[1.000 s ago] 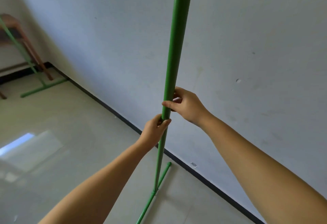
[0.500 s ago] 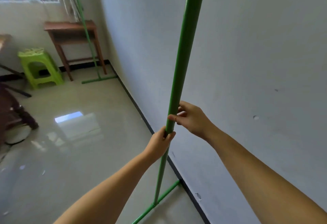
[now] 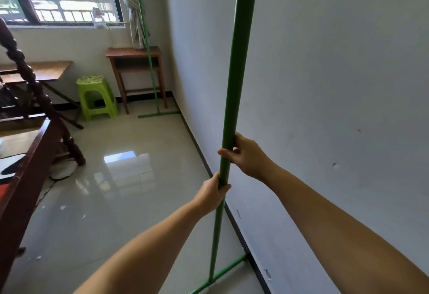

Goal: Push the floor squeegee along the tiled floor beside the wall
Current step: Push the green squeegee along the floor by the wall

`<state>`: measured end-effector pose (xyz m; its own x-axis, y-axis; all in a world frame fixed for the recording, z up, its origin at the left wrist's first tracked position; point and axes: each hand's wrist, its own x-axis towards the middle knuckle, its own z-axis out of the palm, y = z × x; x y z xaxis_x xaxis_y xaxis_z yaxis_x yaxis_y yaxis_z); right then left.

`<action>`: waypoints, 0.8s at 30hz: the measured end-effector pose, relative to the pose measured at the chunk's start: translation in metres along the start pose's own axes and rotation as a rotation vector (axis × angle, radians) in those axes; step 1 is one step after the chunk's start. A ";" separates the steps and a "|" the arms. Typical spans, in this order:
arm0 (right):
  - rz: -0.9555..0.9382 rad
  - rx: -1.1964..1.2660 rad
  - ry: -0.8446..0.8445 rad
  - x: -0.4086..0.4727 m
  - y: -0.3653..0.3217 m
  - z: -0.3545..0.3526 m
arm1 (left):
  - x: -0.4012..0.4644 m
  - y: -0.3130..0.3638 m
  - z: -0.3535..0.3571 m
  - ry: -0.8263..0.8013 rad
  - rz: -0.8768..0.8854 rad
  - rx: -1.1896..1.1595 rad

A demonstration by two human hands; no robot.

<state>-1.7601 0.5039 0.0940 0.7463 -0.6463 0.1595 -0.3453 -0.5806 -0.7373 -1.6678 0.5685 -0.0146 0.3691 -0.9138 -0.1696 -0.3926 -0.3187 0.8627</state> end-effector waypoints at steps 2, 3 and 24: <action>0.001 -0.011 0.013 -0.013 -0.002 -0.001 | -0.010 0.000 0.005 -0.027 0.017 0.008; 0.008 -0.022 0.011 -0.020 -0.003 -0.001 | -0.015 -0.001 0.007 -0.043 0.022 0.013; 0.115 -0.010 -0.137 -0.045 -0.012 -0.011 | -0.031 0.000 0.017 -0.116 0.030 0.053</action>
<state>-1.7959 0.5346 0.1030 0.7720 -0.6354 -0.0168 -0.4379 -0.5125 -0.7386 -1.6936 0.5926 -0.0169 0.2578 -0.9451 -0.2007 -0.4472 -0.3008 0.8423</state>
